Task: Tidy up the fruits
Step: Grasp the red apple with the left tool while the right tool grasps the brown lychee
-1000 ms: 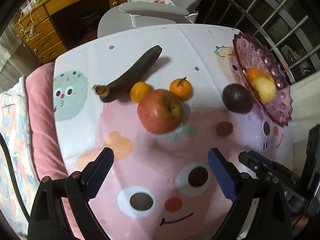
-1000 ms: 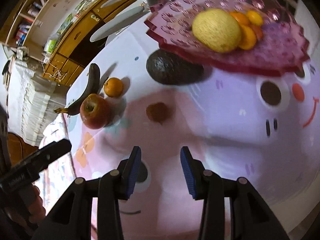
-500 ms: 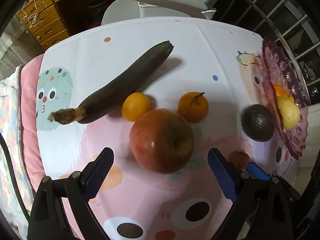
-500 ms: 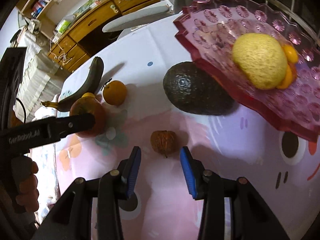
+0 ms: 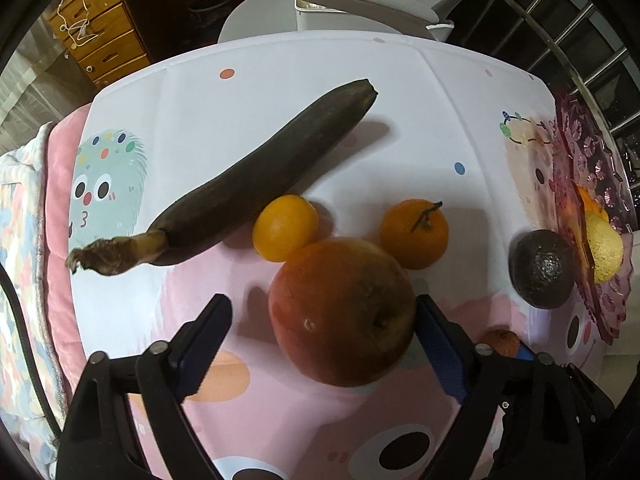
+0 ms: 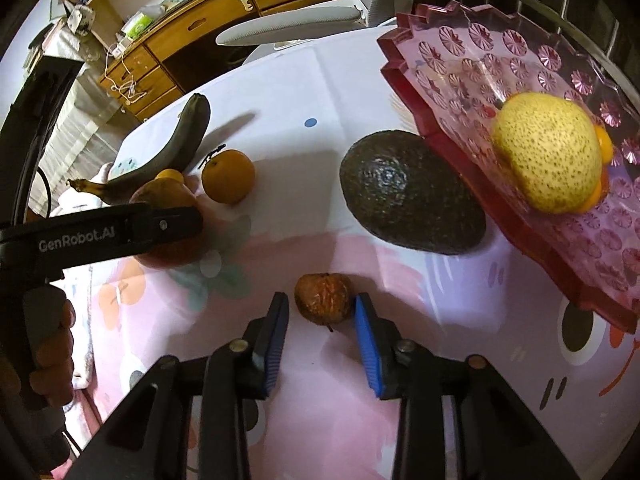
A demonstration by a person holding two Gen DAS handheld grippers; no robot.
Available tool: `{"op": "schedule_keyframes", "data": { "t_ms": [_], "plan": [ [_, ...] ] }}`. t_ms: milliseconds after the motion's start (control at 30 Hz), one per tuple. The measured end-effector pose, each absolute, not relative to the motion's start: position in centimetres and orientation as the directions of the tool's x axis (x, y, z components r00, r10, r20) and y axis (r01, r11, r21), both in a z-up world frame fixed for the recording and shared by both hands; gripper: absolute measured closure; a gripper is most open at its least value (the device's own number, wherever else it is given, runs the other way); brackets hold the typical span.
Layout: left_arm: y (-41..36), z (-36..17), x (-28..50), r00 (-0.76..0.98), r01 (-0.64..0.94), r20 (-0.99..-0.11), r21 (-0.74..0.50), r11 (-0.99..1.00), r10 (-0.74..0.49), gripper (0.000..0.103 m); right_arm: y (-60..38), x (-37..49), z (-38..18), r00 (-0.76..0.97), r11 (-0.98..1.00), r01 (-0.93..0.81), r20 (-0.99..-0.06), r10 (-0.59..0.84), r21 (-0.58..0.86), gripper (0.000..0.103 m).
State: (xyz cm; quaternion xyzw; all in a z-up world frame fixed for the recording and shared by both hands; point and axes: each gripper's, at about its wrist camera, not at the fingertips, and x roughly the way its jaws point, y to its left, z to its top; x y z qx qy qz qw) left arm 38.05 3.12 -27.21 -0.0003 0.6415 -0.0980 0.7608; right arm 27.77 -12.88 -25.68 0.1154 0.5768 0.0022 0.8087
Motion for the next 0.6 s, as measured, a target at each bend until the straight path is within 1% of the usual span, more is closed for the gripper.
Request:
{"op": "schedule_keyframes", "data": {
  "t_ms": [100,133,167,400,600],
  "plan": [
    [3.1,-27.3,38.2,0.156,0.150,-0.973,-0.145,0.978,-0.169,0.021,-12.7,27.9,-25.7,0.325,0.978,0.120,-0.938,0.123,0.170,0.073],
    [3.0,-27.2,38.1,0.159,0.159,-0.970,-0.159,0.974,-0.184,0.029,-12.6,28.0,-25.7,0.323,0.981,0.110,-0.939,0.118,0.161,0.073],
    [2.9,-27.1,38.1,0.161,0.165,-0.968,-0.167,0.972,-0.194,0.033,-12.4,28.1,-25.6,0.325,0.984,0.095,-0.939,0.111,0.149,0.074],
    [2.5,-27.0,37.5,0.172,0.180,-0.966,-0.160,0.971,-0.191,0.034,-11.7,28.5,-25.2,0.327,0.992,0.044,-0.940,0.100,0.120,0.076],
    [3.5,-26.4,36.2,0.180,0.177,-0.966,-0.152,0.972,-0.184,0.034,-9.9,27.9,-24.2,0.342,0.994,-0.049,-0.934,0.105,0.094,0.076]
  ]
}}
